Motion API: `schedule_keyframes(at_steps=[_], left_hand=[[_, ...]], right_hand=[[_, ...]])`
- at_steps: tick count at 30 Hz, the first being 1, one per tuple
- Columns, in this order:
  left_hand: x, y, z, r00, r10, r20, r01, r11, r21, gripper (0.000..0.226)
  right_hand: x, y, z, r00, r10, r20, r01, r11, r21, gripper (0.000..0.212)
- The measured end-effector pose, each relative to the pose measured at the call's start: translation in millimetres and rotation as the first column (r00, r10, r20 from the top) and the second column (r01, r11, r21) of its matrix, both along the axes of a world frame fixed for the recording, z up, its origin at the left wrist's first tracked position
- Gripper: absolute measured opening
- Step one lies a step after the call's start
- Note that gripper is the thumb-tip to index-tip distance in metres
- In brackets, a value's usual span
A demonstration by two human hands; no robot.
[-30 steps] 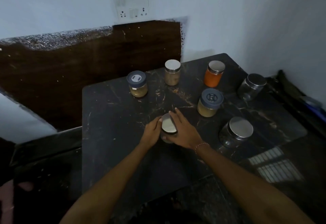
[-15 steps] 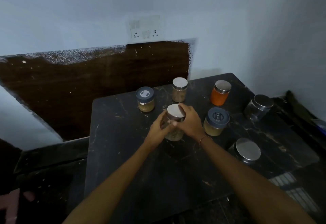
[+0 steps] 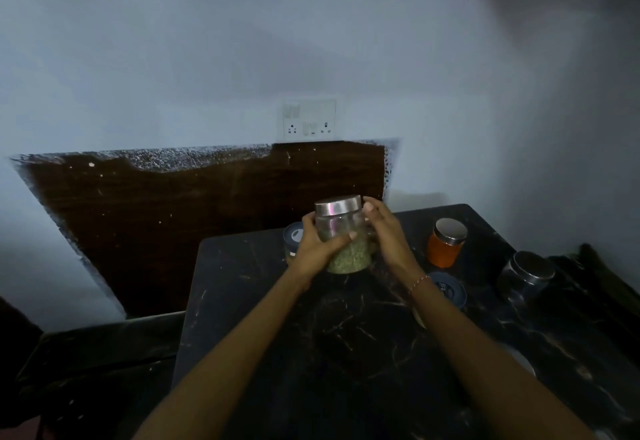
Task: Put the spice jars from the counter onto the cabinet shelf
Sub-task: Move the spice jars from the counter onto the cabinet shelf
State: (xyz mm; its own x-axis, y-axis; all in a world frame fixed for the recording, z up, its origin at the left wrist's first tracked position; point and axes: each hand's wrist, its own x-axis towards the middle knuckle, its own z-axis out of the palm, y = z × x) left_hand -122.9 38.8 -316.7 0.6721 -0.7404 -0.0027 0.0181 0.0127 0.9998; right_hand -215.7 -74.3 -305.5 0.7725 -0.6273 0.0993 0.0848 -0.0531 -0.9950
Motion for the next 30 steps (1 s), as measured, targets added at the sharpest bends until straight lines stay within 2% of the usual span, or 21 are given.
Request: schedule_keyframes(at_steps=[3, 5, 9, 11, 13, 16, 18, 21, 25, 30], left_hand=[[9, -1, 20, 0.986, -0.105, -0.126, 0.09, 0.989, -0.122, 0.053], [12, -2, 29, 0.956, -0.19, -0.222, 0.135, 0.962, -0.239, 0.056], [21, 3, 43, 0.902, -0.329, -0.279, 0.211, 0.9, -0.381, 0.061], [25, 4, 49, 0.898, -0.283, -0.338, 0.136, 0.907, -0.398, 0.066], [25, 4, 53, 0.927, -0.148, -0.344, 0.015, 0.933, -0.36, 0.06], [15, 1, 50, 0.974, 0.119, -0.192, -0.16, 0.963, -0.215, 0.039], [9, -1, 46, 0.97, 0.191, -0.149, -0.22, 0.954, -0.205, 0.033], [15, 2, 59, 0.966, 0.164, -0.198, -0.215, 0.939, -0.27, 0.034], [41, 11, 77, 0.96, 0.097, -0.263, -0.185, 0.925, -0.332, 0.035], [53, 14, 94, 0.974, 0.04, -0.221, -0.126, 0.913, -0.388, 0.026]], right_hand=[[8, 2, 4, 0.992, 0.121, 0.044, -0.126, 0.983, 0.132, 0.045], [13, 6, 3, 0.984, 0.162, 0.069, -0.173, 0.962, 0.209, 0.052], [22, 5, 8, 0.965, 0.242, 0.104, -0.259, 0.944, 0.204, 0.058], [26, 6, 16, 0.973, 0.224, 0.06, -0.23, 0.965, 0.129, 0.062], [34, 12, 26, 0.997, 0.079, 0.003, -0.079, 0.995, -0.062, 0.066], [47, 23, 33, 0.977, -0.212, 0.008, 0.202, 0.921, -0.334, 0.08], [52, 28, 37, 0.966, -0.259, 0.009, 0.242, 0.89, -0.385, 0.082], [51, 26, 44, 0.987, -0.157, 0.022, 0.155, 0.925, -0.348, 0.074], [42, 12, 60, 0.983, 0.077, 0.167, -0.059, 0.992, -0.111, 0.05], [50, 13, 85, 0.964, 0.181, 0.193, -0.164, 0.981, -0.1, 0.061]])
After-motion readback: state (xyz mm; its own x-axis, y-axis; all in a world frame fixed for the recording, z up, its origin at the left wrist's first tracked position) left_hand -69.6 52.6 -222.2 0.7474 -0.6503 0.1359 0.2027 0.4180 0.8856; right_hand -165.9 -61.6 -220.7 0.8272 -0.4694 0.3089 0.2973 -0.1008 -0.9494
